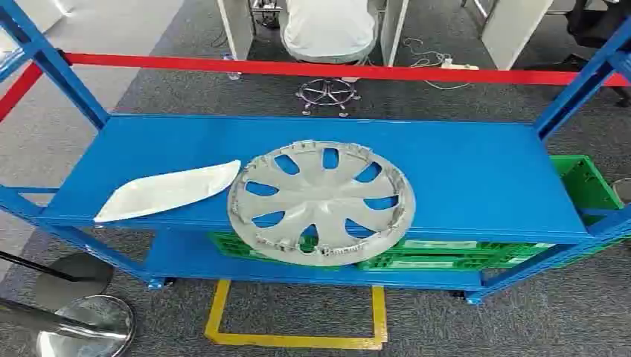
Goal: Take the parts from the cabinet and place them on the table.
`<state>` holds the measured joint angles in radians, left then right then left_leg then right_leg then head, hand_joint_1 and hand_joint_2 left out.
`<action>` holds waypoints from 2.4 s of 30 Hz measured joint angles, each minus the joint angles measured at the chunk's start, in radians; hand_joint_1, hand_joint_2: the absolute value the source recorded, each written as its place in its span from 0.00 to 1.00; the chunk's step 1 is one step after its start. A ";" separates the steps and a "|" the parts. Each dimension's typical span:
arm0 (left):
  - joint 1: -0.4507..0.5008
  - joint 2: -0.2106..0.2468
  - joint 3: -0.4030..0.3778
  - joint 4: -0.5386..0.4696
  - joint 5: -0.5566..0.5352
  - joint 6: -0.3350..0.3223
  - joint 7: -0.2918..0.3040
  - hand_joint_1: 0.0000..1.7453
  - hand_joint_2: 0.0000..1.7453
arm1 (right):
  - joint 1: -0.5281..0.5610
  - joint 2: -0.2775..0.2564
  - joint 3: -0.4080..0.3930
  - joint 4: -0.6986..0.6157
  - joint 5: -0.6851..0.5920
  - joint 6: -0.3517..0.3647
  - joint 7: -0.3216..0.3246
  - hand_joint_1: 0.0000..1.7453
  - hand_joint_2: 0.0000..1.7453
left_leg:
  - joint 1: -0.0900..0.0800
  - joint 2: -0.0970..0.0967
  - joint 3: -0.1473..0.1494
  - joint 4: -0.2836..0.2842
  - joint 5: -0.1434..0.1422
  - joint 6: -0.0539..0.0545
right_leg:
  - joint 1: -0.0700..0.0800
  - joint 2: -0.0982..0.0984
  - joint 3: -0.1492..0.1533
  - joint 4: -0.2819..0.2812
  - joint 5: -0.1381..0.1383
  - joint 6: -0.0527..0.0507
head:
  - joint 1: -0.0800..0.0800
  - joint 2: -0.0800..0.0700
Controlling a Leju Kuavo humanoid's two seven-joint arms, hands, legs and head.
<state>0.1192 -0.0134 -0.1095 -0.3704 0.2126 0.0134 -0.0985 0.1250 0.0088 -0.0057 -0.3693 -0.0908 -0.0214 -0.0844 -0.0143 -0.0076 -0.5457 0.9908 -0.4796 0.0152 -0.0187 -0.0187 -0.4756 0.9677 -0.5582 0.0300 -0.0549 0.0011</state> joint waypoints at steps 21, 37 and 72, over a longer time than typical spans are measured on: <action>-0.081 -0.007 -0.364 0.107 0.558 0.020 -0.287 0.00 1.00 | -0.060 0.000 0.075 0.094 -0.243 -0.040 -0.265 0.00 0.00 | 0.000 0.000 0.000 0.000 0.000 0.000 | 0.000 0.000 0.000 0.000 0.000 0.000 | 0.000 0.000; -0.145 -0.008 -0.618 0.194 1.011 0.040 -0.513 0.00 1.00 | -0.105 0.001 0.130 0.172 -0.434 -0.068 -0.489 0.00 0.00 | 0.000 0.000 0.000 0.000 0.000 0.000 | 0.000 0.000 0.004 0.000 0.000 0.000 | 0.000 0.000; 0.108 -0.064 0.258 -1.136 -0.683 0.208 -0.511 0.00 1.00 | -0.120 0.006 0.291 0.221 -0.388 -0.125 -0.336 0.00 0.00 | -0.001 0.002 0.002 0.000 0.000 0.000 | -0.001 0.002 0.010 0.000 0.000 0.000 | 0.001 0.000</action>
<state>0.2270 -0.0774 0.1480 -1.5066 -0.4701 0.2210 -0.6100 0.0045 0.0149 0.2857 -0.1480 -0.4784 -0.1465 -0.4207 -0.0153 -0.0059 -0.5436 0.9910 -0.4798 0.0152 -0.0197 -0.0168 -0.4659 0.9675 -0.5585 0.0304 -0.0542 0.0011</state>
